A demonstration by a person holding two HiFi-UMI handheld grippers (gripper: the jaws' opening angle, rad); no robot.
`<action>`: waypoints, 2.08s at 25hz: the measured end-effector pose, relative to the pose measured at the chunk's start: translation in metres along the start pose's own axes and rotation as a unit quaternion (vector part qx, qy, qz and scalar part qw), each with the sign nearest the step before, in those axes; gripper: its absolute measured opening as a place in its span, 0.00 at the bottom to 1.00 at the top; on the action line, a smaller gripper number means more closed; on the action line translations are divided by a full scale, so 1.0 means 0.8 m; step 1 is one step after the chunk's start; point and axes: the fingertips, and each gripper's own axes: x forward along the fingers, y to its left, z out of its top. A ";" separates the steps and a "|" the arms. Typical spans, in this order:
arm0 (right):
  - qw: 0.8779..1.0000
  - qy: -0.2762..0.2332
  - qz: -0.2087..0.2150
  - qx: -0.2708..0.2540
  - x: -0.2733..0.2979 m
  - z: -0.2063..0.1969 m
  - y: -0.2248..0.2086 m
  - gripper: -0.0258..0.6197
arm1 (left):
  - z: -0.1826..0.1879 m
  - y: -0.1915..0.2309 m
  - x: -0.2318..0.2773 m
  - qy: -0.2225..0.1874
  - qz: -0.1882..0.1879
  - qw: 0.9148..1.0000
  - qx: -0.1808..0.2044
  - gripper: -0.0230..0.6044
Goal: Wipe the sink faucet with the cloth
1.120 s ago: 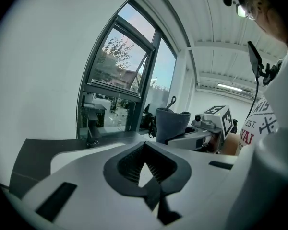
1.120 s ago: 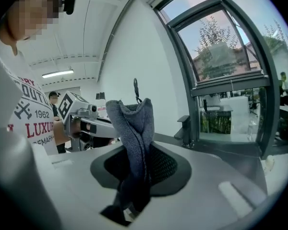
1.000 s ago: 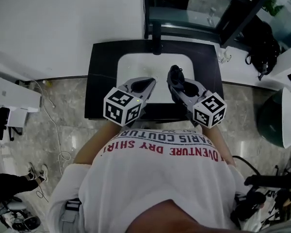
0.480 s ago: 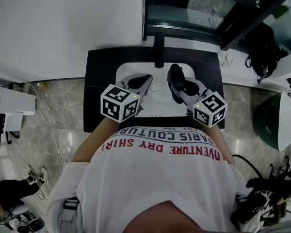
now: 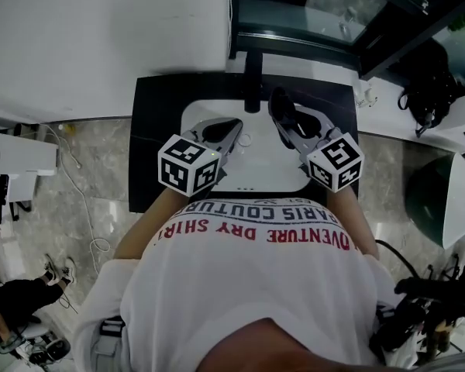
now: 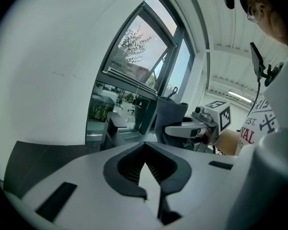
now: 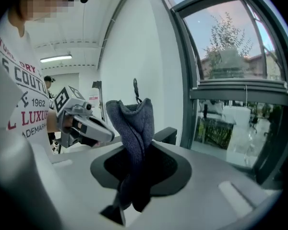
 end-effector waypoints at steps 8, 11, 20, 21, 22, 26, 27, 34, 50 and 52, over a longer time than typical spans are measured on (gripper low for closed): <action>0.984 0.009 -0.025 -0.175 0.065 0.065 -0.036 0.16 | -0.005 0.025 -0.001 0.006 0.016 1.000 -0.012 0.04; 0.974 0.023 -0.033 -0.223 0.104 0.078 -0.056 0.16 | -0.004 0.038 -0.002 0.004 0.022 1.000 -0.020 0.04; 0.961 0.089 -0.045 -0.257 0.189 0.056 -0.119 0.16 | -0.019 0.067 0.003 0.018 0.034 0.999 -0.038 0.04; 0.963 0.088 -0.044 -0.251 0.194 0.055 -0.120 0.16 | -0.021 0.069 0.003 0.019 0.035 0.998 -0.040 0.04; 0.965 0.087 -0.042 -0.243 0.198 0.054 -0.122 0.16 | -0.024 0.072 0.003 0.020 0.036 0.998 -0.042 0.04; 0.971 0.090 -0.031 -0.218 0.205 0.050 -0.121 0.16 | -0.030 0.076 0.003 0.023 0.039 0.998 -0.047 0.04; 0.973 0.091 -0.029 -0.211 0.205 0.050 -0.121 0.16 | -0.032 0.077 0.003 0.023 0.039 0.998 -0.048 0.04; 0.976 0.091 -0.021 -0.195 0.201 0.045 -0.110 0.16 | -0.035 0.071 0.004 0.023 0.037 0.998 -0.048 0.04; 0.969 0.095 0.006 -0.230 0.143 0.005 -0.022 0.16 | -0.042 0.056 -0.002 0.018 0.035 0.998 -0.050 0.04; 0.969 0.091 0.006 -0.229 0.142 0.003 -0.019 0.16 | -0.042 0.057 -0.003 0.018 0.037 0.998 -0.050 0.04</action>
